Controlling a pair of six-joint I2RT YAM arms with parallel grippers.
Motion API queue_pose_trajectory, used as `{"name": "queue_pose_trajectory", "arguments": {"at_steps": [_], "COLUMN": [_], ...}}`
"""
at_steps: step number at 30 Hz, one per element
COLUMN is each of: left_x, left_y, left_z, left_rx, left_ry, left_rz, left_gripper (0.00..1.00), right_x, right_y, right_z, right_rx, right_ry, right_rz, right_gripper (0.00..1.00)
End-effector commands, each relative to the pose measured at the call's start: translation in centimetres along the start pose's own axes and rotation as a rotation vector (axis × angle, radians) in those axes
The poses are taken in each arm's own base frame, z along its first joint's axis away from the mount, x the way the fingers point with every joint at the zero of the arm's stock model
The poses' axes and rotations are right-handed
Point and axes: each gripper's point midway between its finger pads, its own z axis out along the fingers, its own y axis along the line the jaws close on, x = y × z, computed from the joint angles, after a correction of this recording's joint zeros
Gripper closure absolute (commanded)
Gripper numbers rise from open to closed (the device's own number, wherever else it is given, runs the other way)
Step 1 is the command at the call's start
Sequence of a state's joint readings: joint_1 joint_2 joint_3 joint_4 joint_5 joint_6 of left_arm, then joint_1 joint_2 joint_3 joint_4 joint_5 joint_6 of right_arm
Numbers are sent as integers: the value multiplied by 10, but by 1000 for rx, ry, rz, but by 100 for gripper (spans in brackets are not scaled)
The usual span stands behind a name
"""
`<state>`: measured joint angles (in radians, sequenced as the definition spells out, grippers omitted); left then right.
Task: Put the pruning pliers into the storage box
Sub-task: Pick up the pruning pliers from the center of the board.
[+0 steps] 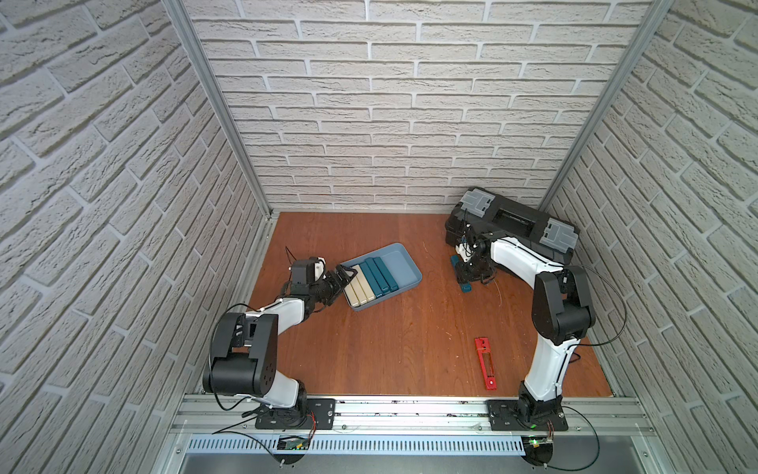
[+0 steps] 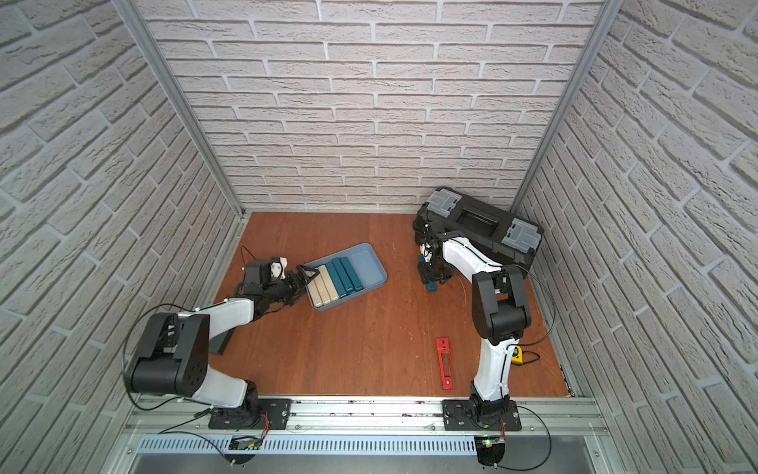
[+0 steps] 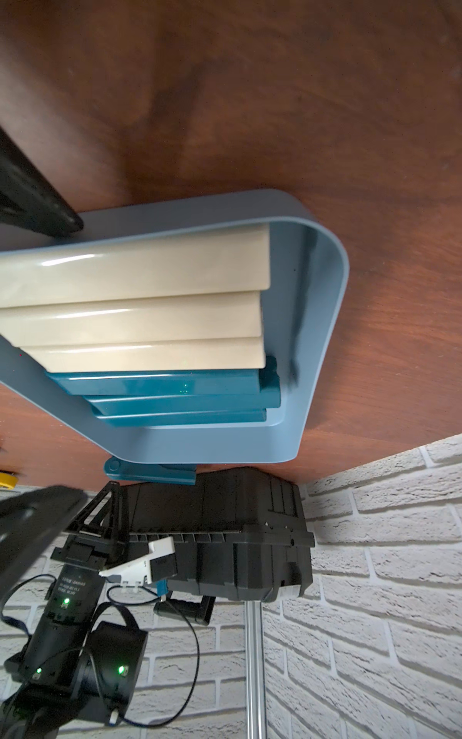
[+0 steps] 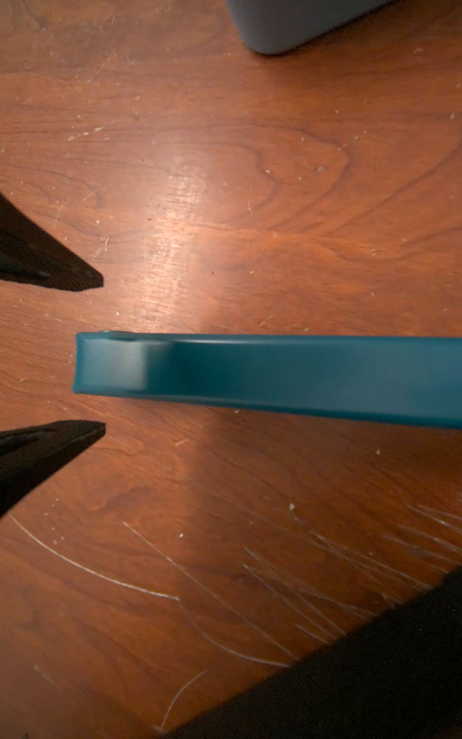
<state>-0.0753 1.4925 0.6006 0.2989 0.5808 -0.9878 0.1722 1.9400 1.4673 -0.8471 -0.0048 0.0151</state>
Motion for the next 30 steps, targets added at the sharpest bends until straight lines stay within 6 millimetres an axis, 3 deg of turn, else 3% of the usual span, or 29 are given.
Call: {"name": "queue_pose_trajectory", "arguments": {"at_steps": [1, 6, 8, 11, 20, 24, 27, 30], "left_x": [1, 0, 0, 1, 0, 0, 0, 0], "left_y": [-8, -9, -10, -9, -10, -9, -6, -2], "left_z": [-3, -3, -3, -2, -2, -2, -4, -9], "left_rx": [22, 22, 23, 21, 25, 18, 1, -42], "left_ry": [-7, -10, -9, -7, -5, -7, -11, -9], "left_rz": [39, 38, 41, 39, 43, 46, 48, 55], "left_gripper": [2, 2, 2, 2, 2, 2, 2, 2], "right_x": [-12, -12, -8, -7, -5, -7, -9, -14], "right_y": [0, -2, -3, -4, -2, -1, 1, 2], "right_z": [2, 3, 16, 20, 31, 27, 23, 15], "right_rx": [-18, -11, -12, -12, -29, -32, -42, -51], "right_ry": [-24, -20, 13, 22, 53, 44, 36, 18], "right_rz": [-4, -4, -5, -4, 1, 4, 6, 9], "right_gripper": [46, 50, 50, 52, 77, 84, 96, 97]}}
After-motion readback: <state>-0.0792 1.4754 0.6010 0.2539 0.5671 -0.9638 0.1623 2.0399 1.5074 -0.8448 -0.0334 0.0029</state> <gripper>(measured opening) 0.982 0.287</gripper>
